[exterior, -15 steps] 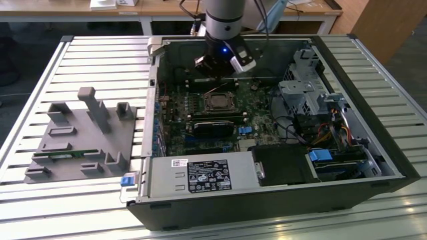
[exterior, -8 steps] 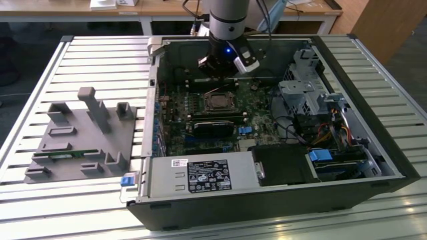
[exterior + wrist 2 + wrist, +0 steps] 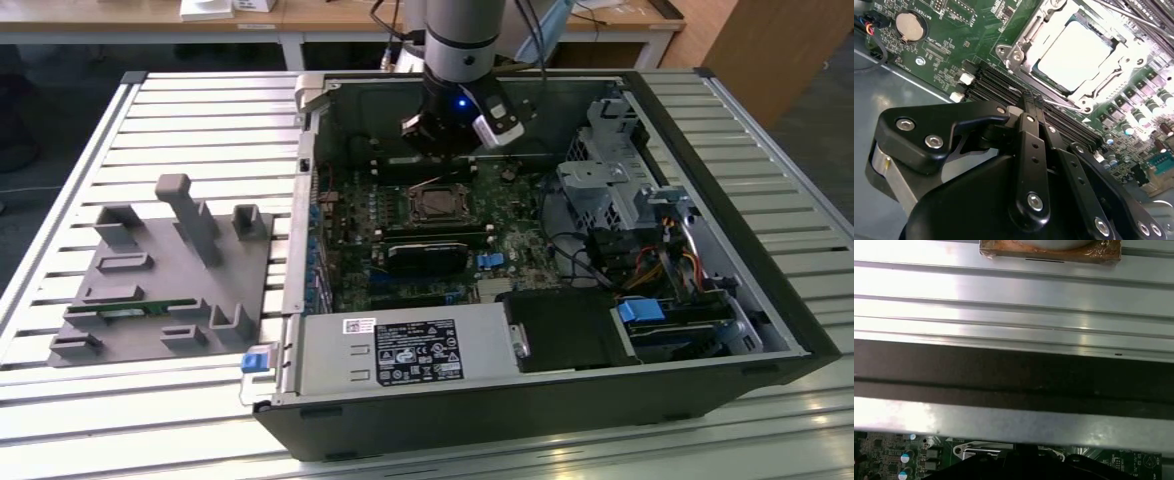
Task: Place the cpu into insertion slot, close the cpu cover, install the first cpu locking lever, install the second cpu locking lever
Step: 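Install the first cpu locking lever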
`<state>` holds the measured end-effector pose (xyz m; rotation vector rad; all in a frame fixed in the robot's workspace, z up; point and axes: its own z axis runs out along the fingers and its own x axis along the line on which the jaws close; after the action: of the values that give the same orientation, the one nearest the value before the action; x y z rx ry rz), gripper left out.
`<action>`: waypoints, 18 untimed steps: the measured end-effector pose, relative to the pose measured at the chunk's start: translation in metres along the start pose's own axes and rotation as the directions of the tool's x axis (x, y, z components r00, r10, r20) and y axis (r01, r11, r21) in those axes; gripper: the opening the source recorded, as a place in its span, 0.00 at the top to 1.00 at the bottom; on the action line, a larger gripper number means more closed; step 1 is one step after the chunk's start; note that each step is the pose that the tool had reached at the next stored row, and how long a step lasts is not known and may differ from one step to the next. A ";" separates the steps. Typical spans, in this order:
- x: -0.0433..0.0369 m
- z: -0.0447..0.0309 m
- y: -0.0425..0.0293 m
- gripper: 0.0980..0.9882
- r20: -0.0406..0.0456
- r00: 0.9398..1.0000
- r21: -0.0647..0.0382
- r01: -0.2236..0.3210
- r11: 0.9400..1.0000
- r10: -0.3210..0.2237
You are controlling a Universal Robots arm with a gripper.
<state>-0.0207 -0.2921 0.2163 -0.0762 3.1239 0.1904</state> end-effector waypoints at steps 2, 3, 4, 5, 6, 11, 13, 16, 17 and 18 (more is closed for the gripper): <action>-0.0008 0.0011 -0.0002 0.98 0.000 1.000 0.000 -0.001 1.000 0.001; -0.0011 0.0016 -0.0003 0.98 0.000 1.000 0.000 -0.003 1.000 0.003; -0.0016 0.0023 -0.0004 0.98 0.001 1.000 0.000 -0.005 1.000 0.005; -0.0021 0.0032 -0.0005 0.98 0.001 1.000 0.000 -0.007 1.000 0.007; -0.0023 0.0041 -0.0006 0.98 0.001 1.000 0.000 -0.010 1.000 0.010; -0.0029 0.0094 -0.0013 0.98 0.001 1.000 0.000 -0.013 1.000 0.013; -0.0031 0.0112 -0.0015 0.98 0.002 1.000 0.000 -0.013 1.000 0.013; -0.0032 0.0123 -0.0017 0.98 0.001 1.000 0.000 -0.013 1.000 0.013; -0.0032 0.0125 -0.0017 0.98 0.001 1.000 0.000 -0.013 1.000 0.013; -0.0032 0.0128 -0.0017 0.98 0.002 1.000 0.000 -0.013 1.000 0.013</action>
<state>-0.0173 -0.2921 0.2034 -0.0560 3.1236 0.1901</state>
